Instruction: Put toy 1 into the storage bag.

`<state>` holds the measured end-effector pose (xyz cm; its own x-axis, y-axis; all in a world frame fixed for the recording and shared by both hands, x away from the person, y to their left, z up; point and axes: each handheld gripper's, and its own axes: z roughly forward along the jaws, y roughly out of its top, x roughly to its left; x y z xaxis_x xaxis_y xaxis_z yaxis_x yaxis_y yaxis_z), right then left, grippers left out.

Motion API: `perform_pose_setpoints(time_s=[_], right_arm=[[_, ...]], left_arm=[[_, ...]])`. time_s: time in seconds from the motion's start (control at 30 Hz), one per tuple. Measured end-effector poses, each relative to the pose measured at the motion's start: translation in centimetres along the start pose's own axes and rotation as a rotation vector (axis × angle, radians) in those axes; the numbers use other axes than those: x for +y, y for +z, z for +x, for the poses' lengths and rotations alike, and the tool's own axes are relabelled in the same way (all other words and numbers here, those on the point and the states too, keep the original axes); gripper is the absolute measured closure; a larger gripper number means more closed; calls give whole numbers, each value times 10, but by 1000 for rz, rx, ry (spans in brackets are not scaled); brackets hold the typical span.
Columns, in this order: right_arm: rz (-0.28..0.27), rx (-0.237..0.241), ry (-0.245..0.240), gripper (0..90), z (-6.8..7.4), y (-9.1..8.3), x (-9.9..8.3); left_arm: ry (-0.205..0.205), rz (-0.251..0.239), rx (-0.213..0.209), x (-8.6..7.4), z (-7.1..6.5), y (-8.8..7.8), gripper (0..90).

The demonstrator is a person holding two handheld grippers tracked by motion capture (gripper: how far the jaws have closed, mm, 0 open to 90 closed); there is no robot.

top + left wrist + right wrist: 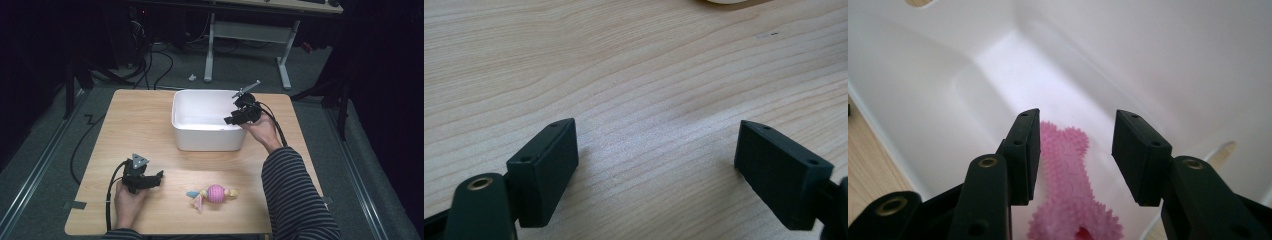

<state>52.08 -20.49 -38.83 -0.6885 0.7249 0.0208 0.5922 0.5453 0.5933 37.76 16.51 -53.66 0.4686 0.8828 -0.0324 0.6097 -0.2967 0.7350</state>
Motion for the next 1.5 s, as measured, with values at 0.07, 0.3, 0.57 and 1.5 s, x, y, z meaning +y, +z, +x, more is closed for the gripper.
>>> perform_pose_setpoints(time_s=[0.07, 0.3, 0.57, 1.5], right_arm=[[-6, 4, 1, 548, -1, -3, -1], [-72, 12, 21, 528, -3, -16, -10], [-198, 15, 44, 506, -2, -46, -24], [-372, -26, 81, 443, 17, -95, -94]], left_arm=[[1, 1, 1, 0, 0, 0, 185], [3, 2, 3, 0, 0, 0, 185], [7, 3, 7, 0, -1, 0, 185], [9, 4, 12, 0, -2, 0, 188]])
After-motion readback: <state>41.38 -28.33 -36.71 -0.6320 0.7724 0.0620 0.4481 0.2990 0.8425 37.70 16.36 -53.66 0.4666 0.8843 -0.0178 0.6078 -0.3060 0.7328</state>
